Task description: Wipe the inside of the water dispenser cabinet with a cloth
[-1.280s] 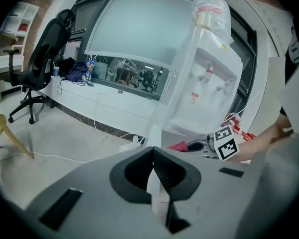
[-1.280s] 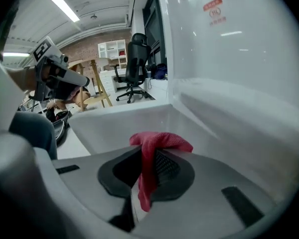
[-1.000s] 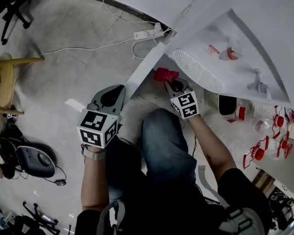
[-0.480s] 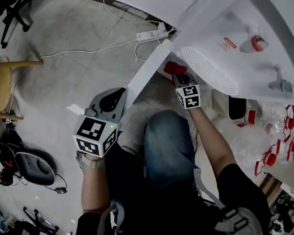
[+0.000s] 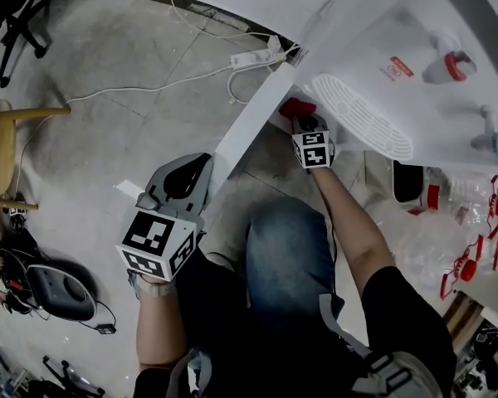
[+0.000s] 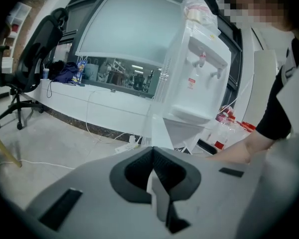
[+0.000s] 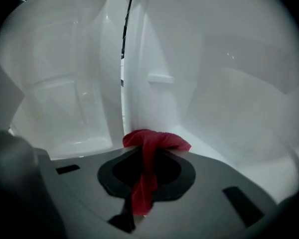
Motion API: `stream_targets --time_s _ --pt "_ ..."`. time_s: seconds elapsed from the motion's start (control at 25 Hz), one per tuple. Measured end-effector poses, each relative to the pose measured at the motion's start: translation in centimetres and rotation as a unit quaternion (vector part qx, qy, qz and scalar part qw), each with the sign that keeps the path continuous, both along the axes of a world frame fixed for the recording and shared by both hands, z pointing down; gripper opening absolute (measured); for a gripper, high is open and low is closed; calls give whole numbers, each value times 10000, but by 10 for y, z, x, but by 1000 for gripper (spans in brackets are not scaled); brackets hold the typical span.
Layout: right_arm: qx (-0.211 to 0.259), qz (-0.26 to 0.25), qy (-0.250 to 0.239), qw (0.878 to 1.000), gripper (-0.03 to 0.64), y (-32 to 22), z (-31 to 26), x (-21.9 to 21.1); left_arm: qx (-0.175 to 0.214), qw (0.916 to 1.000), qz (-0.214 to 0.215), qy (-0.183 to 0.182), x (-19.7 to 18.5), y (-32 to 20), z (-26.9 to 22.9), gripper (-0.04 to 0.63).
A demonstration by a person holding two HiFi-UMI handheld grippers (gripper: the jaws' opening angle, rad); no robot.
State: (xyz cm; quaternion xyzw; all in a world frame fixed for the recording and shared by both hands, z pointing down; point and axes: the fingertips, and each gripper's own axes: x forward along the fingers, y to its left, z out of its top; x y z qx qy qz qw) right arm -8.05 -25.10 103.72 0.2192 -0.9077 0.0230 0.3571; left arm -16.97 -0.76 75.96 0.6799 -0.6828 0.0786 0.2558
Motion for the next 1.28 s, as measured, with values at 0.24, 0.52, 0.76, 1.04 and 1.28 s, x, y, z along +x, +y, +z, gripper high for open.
stream_targets --time_s 0.24,0.52,0.76,1.04,1.28 --pt "-9 374 93 9993 46 -11 22 1 59 10000 -15 66 0 0 1 9" --pt "-12 588 226 9980 46 -22 31 11 -25 9999 -3 -142 0 0 1 8" --pt "35 824 395 9958 46 -31 35 34 27 10000 21 -52 -3 -1 1 8" --pt "128 1374 521 9891 48 -39 34 66 111 9999 28 60 -6 -1 0 9" --pt "155 1731 712 9822 48 -41 34 85 210 9996 29 175 -9 -1 0 8"
